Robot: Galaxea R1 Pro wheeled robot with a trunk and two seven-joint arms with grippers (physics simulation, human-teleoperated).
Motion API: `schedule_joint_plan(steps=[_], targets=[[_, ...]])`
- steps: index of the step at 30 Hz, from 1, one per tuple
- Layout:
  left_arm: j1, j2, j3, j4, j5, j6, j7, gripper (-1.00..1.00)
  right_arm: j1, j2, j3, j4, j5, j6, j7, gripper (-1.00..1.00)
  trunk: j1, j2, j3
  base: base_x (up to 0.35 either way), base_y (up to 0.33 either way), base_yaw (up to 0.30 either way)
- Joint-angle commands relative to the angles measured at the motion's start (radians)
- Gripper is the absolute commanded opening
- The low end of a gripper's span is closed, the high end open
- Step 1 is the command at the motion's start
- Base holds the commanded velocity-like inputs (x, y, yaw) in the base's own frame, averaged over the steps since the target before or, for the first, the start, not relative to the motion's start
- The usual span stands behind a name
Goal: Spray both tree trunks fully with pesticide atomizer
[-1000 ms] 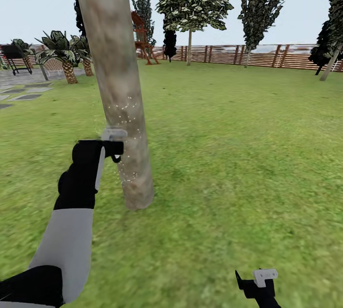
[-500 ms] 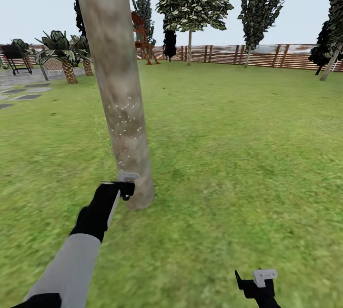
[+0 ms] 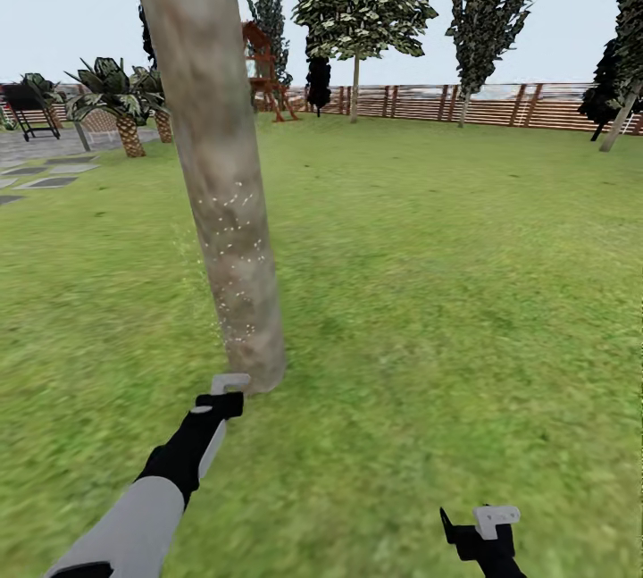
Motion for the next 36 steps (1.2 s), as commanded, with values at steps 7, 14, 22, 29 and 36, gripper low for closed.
schedule_joint_plan(steps=[7,14,22,29,36], targets=[[0.001,-0.004,-0.003,0.011,0.035,-0.048,-0.012,-1.00,0.000,0.001,0.000,0.038,-0.002,0.000,-0.003,1.00,0.000,0.000,0.000,0.135,-0.242,0.021],[0.002,-0.004,-0.002,0.011,0.036,-0.048,-0.012,-1.00,0.000,0.000,-0.001,0.039,-0.002,0.000,-0.003,1.00,0.000,0.000,-0.002,0.295,-0.101,0.123],[0.004,-0.009,-0.004,0.012,0.036,-0.048,-0.012,-1.00,0.000,0.000,0.000,0.039,-0.002,0.000,-0.003,1.00,0.000,0.000,-0.002,0.079,-0.255,0.001],[0.004,-0.009,-0.004,0.012,0.038,-0.047,-0.012,-1.00,0.000,0.000,0.000,0.040,-0.002,-0.001,-0.003,1.00,0.000,0.000,-0.002,0.001,-0.275,0.116],[0.004,-0.009,-0.004,0.012,0.038,-0.047,-0.011,-1.00,0.000,0.000,0.000,0.040,-0.002,0.000,-0.003,1.00,0.000,0.000,-0.002,0.000,-0.275,0.273]])
